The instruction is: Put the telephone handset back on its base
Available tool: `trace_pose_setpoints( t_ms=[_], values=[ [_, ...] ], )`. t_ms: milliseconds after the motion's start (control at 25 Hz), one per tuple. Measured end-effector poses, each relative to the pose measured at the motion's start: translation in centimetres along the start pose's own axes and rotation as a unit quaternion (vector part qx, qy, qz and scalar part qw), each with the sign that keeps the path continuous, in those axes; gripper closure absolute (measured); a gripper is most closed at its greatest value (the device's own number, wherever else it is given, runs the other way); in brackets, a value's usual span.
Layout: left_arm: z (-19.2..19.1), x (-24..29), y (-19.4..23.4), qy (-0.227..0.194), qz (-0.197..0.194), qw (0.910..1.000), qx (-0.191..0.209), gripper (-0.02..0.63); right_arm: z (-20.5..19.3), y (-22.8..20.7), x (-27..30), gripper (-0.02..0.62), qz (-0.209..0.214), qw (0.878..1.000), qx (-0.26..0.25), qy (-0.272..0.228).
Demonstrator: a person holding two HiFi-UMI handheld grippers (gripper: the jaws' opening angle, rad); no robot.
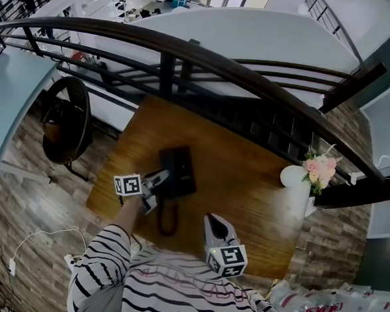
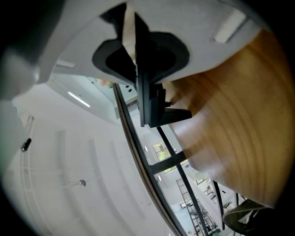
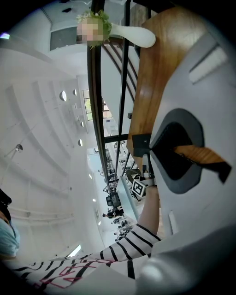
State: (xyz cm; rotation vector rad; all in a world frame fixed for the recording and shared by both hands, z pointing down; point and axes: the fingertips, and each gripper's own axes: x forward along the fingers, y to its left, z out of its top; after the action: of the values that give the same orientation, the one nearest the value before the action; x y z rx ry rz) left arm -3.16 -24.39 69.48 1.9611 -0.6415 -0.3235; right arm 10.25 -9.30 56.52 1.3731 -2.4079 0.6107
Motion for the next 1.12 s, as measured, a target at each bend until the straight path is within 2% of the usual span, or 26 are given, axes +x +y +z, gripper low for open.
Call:
trace_pose_setpoints(
  t_ms=[200,400,880,1120],
  values=[
    [-0.1,-0.3,-0.2,0.0,0.011,0.9999,0.007,0.513,0.0,0.5,-0.3,0.594,-0.001,1.0,0.001,-0.002],
    [0.1,-0.7,0.3,-0.006,0.042,0.9989,0.023,0.442,-0.1,0.3,-0.6,0.594,-0.003,1.0,0.002,-0.005],
    [0.2,-2.7,-0.8,-0.021,0.051,0.9977,0.039,0.442,-0.2,1.3,-0.8,0.594,0.006,1.0,0.0,-0.012],
    [0.3,-3.6,-3.5,-0.003,0.048,0.9944,0.094,0.442,-0.4,2.1,-0.6,0.594,0.014,1.0,-0.01,-0.013]
  ],
)
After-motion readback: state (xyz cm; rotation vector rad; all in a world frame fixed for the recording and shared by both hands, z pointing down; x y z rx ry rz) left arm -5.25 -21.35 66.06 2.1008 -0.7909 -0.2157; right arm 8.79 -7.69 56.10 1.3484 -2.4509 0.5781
